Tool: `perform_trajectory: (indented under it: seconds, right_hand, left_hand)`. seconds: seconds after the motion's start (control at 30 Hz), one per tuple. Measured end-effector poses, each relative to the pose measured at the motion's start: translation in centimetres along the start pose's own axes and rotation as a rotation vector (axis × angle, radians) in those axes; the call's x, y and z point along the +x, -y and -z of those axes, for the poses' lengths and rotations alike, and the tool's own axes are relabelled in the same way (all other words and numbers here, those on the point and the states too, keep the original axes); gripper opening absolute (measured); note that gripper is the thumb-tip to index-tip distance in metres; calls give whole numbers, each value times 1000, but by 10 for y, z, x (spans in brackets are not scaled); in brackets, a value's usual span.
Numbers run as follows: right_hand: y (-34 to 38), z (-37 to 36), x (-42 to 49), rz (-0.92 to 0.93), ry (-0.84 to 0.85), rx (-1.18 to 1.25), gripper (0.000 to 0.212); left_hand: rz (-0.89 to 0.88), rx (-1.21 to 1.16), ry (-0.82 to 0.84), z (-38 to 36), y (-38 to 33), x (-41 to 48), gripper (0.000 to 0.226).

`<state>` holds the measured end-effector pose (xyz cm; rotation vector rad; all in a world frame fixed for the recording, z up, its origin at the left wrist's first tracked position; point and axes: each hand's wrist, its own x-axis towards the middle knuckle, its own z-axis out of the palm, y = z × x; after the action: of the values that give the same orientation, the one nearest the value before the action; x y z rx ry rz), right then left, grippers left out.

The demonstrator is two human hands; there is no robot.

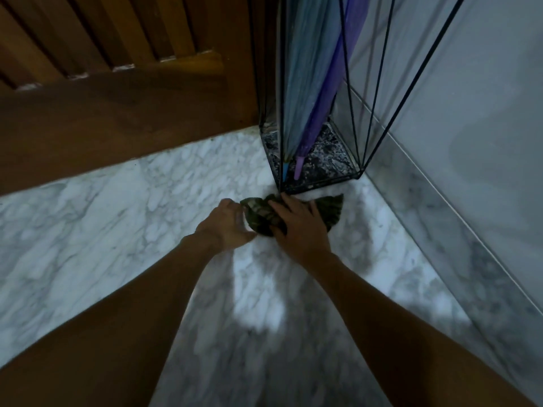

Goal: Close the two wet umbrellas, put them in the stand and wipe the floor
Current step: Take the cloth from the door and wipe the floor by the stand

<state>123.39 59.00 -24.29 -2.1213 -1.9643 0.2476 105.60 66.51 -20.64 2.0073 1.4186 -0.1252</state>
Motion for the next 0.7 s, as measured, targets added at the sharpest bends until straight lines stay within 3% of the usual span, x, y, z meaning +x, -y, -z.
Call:
perform_trajectory:
  seconds: [0.13,0.23,0.33,0.7]
  right_hand:
    - [-2,-9,-25,-185,-162,19,54]
    - [24,-23,-33,-128,-124,80,56]
    - [53,-33,-22,-39,-80,124,55]
    - [94,-44,152,-99,-11,77,49]
  left_hand:
    - [122,17,-139,17,31,-2,89]
    - [230,93,-95,33,50,1,109]
    - [272,114,-20,43,73,4,115]
    - [301,124,13,41,85,10,126]
